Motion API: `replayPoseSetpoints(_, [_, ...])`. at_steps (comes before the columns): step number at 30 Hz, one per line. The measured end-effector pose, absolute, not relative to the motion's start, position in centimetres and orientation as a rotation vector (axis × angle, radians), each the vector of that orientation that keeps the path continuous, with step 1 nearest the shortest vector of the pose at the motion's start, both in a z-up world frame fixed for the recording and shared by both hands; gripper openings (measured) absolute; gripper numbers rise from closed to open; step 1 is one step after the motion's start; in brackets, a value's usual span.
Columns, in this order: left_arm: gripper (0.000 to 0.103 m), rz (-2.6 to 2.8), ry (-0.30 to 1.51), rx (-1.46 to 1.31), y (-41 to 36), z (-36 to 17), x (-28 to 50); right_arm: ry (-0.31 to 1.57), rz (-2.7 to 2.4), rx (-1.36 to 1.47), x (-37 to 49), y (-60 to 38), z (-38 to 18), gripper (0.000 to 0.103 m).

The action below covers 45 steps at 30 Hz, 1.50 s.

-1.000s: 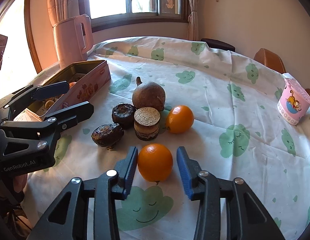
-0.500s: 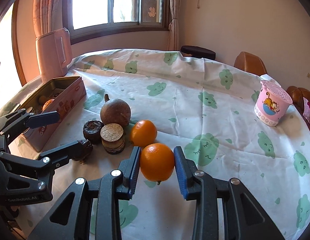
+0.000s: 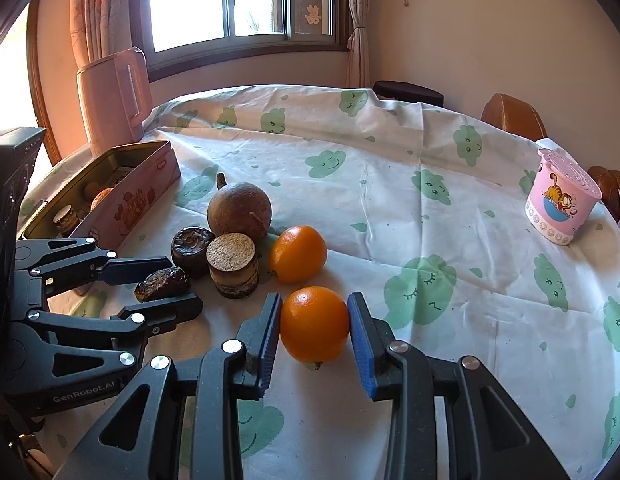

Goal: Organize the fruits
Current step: 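Grasp the dark round fruit with the left tool while the right tool grasps an orange, then lift and carry the dark fruit with the left tool while the right tool carries the orange to the tin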

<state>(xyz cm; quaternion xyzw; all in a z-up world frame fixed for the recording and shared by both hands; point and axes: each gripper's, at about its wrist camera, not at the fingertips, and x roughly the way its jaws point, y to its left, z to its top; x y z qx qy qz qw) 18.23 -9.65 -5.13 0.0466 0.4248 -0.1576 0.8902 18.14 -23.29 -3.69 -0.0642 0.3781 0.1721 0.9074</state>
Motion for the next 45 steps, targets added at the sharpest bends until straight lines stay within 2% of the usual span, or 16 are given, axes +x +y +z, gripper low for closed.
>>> replayPoseSetpoints(45, [0.041, -0.226, 0.663, 0.044, -8.0, -2.4, 15.5, 0.605, 0.432, -0.146, 15.2, -23.0, -1.9, 0.036])
